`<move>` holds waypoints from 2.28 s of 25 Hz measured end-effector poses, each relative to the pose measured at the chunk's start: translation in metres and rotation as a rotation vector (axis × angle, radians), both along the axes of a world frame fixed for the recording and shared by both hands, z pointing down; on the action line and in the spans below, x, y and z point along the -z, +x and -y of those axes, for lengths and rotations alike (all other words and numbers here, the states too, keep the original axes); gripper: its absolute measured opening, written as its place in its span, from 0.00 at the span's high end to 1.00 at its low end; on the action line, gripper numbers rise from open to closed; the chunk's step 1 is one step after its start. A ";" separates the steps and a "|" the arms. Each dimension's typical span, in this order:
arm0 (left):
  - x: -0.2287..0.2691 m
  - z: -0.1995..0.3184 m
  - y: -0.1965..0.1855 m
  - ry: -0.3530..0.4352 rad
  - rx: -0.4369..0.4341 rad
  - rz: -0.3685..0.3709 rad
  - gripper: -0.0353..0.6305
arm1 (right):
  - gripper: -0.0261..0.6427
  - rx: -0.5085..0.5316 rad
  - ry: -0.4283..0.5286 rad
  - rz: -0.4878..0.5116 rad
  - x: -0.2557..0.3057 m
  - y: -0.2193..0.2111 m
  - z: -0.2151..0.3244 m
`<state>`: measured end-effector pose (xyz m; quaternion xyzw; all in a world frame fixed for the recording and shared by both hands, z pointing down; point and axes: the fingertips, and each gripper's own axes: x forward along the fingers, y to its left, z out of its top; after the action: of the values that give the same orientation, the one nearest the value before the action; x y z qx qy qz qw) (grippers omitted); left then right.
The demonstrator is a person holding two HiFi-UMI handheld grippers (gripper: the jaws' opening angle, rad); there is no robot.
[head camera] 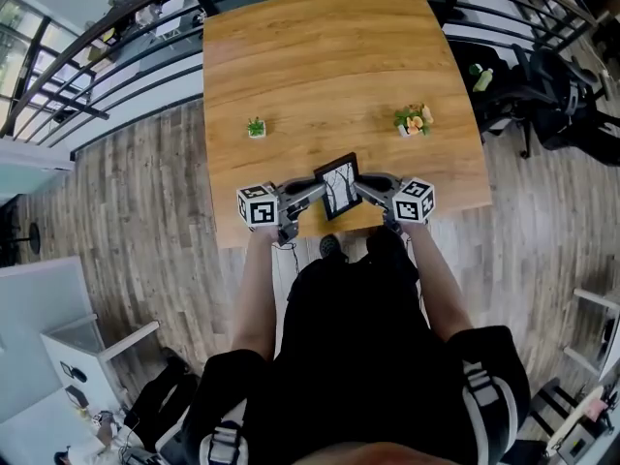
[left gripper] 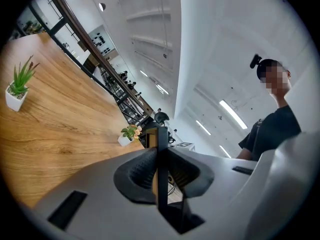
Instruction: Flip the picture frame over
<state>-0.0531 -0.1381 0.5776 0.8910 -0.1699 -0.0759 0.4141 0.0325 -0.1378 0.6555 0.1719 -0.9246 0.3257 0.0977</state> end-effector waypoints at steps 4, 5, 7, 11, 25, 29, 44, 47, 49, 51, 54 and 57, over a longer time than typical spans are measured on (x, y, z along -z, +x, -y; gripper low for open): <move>-0.012 0.010 -0.006 -0.025 0.079 0.035 0.83 | 0.83 -0.075 0.006 -0.040 -0.004 0.001 0.004; -0.016 0.012 -0.008 -0.034 0.097 0.051 0.83 | 0.83 -0.091 0.007 -0.053 -0.006 0.001 0.005; -0.023 0.015 -0.010 -0.047 0.121 0.077 0.83 | 0.83 -0.119 0.004 -0.073 -0.010 0.001 0.006; -0.030 0.020 -0.011 -0.065 0.160 0.096 0.83 | 0.83 -0.172 -0.008 -0.090 -0.014 0.002 0.006; -0.084 0.041 -0.002 -0.137 0.274 0.225 0.82 | 0.83 -0.301 -0.088 -0.219 -0.054 0.014 0.011; -0.093 0.048 -0.001 -0.136 0.301 0.273 0.82 | 0.83 -0.310 -0.092 -0.234 -0.061 0.016 0.016; -0.138 0.089 0.001 -0.186 0.364 0.447 0.82 | 0.83 -0.309 -0.165 -0.299 -0.102 0.016 0.054; -0.150 0.095 -0.001 -0.190 0.360 0.490 0.82 | 0.83 -0.300 -0.178 -0.306 -0.115 0.012 0.059; -0.159 0.098 -0.002 -0.200 0.359 0.517 0.82 | 0.83 -0.297 -0.184 -0.308 -0.123 0.011 0.061; -0.165 0.101 -0.001 -0.211 0.361 0.530 0.82 | 0.83 -0.297 -0.178 -0.310 -0.128 0.012 0.063; -0.173 0.105 -0.004 -0.226 0.369 0.541 0.81 | 0.83 -0.293 -0.163 -0.311 -0.130 0.010 0.068; -0.179 0.107 -0.007 -0.234 0.377 0.561 0.81 | 0.82 -0.290 -0.163 -0.319 -0.132 0.007 0.071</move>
<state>-0.0603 -0.2453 0.7564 0.7767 -0.4458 0.1166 0.4295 0.0399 -0.2085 0.7880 0.3437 -0.8337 0.3788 0.2083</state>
